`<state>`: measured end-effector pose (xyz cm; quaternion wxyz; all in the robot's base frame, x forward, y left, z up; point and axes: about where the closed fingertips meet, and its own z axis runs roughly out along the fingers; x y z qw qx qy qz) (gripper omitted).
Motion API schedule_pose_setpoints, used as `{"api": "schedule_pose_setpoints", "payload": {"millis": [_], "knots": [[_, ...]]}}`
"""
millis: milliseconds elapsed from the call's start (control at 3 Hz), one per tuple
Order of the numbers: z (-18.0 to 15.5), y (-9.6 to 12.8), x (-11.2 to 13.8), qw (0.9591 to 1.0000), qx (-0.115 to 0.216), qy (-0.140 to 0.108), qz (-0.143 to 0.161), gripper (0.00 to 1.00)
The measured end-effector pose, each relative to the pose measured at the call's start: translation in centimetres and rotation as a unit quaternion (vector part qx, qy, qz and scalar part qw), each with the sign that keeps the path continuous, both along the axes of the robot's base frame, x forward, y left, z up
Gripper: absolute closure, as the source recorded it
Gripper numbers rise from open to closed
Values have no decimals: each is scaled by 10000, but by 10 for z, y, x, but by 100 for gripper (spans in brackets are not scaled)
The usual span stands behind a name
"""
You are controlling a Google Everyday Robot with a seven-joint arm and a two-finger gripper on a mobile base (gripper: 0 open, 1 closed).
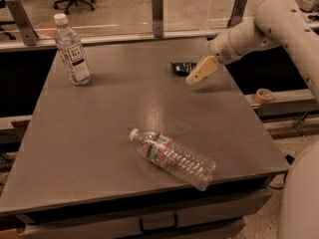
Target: Move rxbar blueberry near water bottle
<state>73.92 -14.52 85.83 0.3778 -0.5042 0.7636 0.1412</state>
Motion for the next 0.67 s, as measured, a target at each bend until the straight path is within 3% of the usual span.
{"api": "schedule_pose_setpoints", "payload": {"millis": [667], "knots": [[-25, -3, 12, 9985, 97, 398, -350, 41]]}}
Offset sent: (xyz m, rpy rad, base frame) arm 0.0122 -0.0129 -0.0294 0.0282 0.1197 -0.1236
